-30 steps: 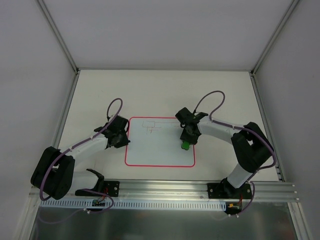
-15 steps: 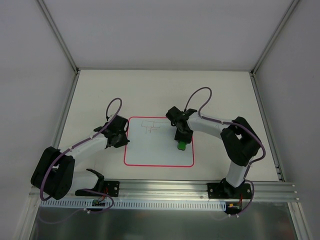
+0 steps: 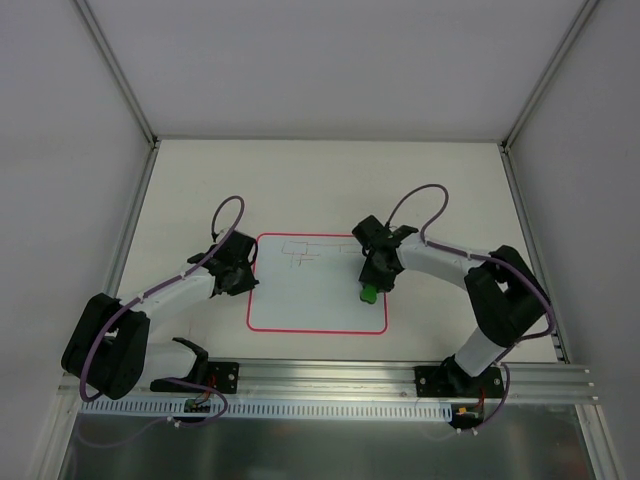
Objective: Erase the whiteboard
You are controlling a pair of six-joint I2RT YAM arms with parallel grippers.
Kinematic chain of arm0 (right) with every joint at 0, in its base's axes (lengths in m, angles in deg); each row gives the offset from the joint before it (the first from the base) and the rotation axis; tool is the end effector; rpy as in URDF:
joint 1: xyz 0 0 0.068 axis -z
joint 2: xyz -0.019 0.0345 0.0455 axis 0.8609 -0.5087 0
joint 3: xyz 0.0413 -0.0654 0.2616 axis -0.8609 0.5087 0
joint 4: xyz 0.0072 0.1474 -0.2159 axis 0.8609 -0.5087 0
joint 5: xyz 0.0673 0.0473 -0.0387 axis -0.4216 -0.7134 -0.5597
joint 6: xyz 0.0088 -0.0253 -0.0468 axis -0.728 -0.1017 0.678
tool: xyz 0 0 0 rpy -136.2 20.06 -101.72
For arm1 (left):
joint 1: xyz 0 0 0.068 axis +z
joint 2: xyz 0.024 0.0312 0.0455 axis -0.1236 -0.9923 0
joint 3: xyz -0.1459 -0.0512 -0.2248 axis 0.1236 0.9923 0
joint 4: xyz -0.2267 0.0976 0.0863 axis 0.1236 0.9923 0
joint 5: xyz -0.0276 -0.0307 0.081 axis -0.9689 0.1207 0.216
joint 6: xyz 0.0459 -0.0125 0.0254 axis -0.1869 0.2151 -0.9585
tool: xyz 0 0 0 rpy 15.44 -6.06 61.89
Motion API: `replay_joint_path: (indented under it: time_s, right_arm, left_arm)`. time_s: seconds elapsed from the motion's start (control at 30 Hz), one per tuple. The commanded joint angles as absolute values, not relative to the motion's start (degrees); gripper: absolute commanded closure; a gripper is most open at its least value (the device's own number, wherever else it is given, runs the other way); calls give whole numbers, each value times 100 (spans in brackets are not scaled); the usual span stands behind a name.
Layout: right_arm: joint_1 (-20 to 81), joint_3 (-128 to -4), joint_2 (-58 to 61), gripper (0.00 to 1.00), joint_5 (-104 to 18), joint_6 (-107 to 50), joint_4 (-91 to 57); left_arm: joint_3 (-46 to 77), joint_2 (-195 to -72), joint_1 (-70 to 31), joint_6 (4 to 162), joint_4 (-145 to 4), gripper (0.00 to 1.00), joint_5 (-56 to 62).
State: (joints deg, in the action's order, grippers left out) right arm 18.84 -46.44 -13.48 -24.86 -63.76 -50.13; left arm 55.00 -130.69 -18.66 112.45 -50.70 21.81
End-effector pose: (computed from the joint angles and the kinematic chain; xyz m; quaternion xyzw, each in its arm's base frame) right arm 0.2360 0.1938 0.1616 0.0251 0.9850 0.0300 0.1681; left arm 0.2062 -0.0920 0.1638 -0.1565 0.9431 -0.0788 0.2825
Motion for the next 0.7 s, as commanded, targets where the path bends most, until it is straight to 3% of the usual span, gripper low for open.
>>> replay_joint_path:
  time_s: [0.0, 0.37, 0.67]
  right_arm:
    - [2048, -3760, -1614, 100, -2324, -6467, -5751]
    - [2145, -3828, -1393, 100, -2130, -6389, -5777]
    - [2311, -5901, -2798, 100, -1752, -5571, -6252]
  left_arm:
    - [5669, -13262, -1812, 11276, -4437, 100, 2328]
    - [5660, -13218, -1804, 11206, -4437, 100, 2232]
    - [5598, -13280, -1944, 11066, -4490, 100, 2100]
